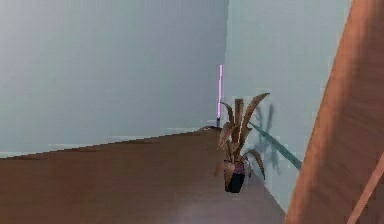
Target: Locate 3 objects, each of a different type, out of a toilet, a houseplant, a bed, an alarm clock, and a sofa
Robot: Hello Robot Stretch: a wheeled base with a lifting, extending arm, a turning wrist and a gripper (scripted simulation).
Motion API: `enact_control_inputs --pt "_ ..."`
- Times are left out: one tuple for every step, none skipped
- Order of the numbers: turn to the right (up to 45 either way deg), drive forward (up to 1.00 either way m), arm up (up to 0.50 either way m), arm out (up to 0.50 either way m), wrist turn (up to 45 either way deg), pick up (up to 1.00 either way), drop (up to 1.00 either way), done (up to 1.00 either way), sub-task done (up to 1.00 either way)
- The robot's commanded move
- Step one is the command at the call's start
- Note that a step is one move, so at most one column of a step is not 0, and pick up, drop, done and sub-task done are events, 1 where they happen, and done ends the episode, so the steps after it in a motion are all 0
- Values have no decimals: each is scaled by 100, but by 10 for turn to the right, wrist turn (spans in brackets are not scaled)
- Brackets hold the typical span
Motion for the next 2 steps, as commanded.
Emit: enact_control_inputs --pt "-240 0 0 0 0 0 0 0 0" --pt "0 75 0 0 0 0 0 0 0"
